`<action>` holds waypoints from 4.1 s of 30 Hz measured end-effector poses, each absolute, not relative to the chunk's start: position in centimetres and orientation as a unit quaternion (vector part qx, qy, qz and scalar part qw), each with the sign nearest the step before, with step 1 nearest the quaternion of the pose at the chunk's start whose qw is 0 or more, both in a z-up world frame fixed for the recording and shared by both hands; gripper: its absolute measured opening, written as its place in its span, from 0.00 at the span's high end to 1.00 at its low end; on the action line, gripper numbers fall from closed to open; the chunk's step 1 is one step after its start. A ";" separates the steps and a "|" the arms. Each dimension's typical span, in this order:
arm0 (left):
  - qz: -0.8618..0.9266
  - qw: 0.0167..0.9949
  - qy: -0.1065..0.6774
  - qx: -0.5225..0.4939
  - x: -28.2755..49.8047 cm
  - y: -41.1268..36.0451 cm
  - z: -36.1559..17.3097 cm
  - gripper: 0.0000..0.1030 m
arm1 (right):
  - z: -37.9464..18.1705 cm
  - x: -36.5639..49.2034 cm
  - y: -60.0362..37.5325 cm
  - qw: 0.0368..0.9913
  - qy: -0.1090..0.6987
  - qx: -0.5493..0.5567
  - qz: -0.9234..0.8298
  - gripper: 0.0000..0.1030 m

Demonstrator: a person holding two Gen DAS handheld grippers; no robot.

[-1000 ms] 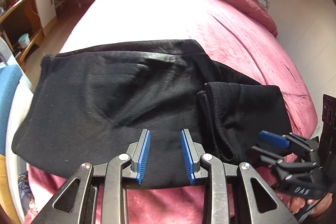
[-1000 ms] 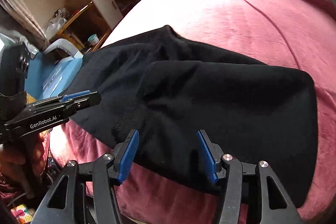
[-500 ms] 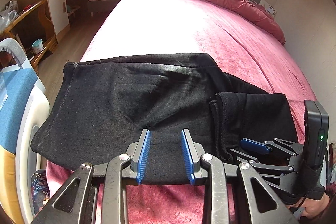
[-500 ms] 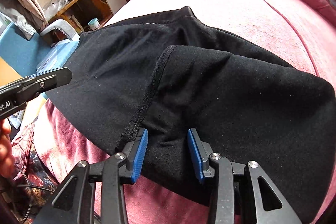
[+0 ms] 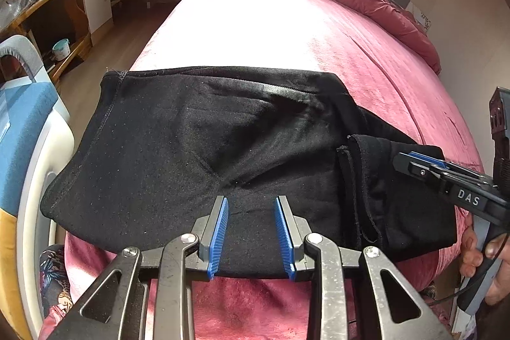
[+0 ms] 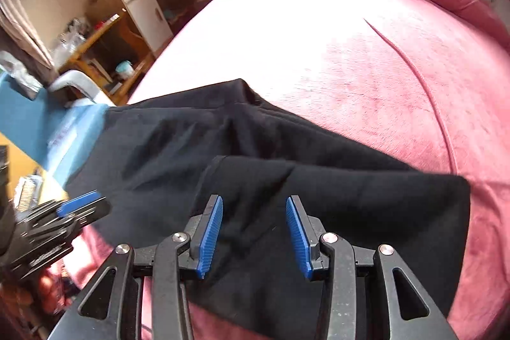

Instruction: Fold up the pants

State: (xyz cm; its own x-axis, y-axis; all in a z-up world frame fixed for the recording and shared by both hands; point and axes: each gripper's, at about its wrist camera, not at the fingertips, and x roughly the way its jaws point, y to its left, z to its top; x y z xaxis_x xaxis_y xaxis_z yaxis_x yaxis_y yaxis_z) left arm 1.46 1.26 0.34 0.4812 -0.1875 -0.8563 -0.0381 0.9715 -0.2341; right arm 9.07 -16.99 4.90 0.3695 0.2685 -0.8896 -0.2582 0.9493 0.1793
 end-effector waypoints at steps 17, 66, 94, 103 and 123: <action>-0.038 0.842 0.510 -0.172 4.2 5.4 -1.0 0.70 | 3.2 12.9 -17.3 0.817 0.549 0.022 0.173 0.58; 0.123 0.716 0.506 -0.465 -2.1 24.4 -6.1 0.57 | 5.0 7.3 -13.3 0.824 0.528 0.011 0.206 0.47; -0.153 0.892 0.398 -0.151 1.1 6.0 5.4 0.88 | 4.3 6.3 -18.0 0.756 0.546 0.231 0.278 0.33; -0.206 0.880 0.427 -0.037 0.2 -0.9 3.8 0.88 | 4.6 9.8 -15.4 0.714 0.555 0.253 0.343 0.33; -0.206 0.878 0.433 0.010 -0.2 -3.7 3.7 0.88 | 3.2 13.2 -3.8 0.680 0.601 0.072 0.414 0.56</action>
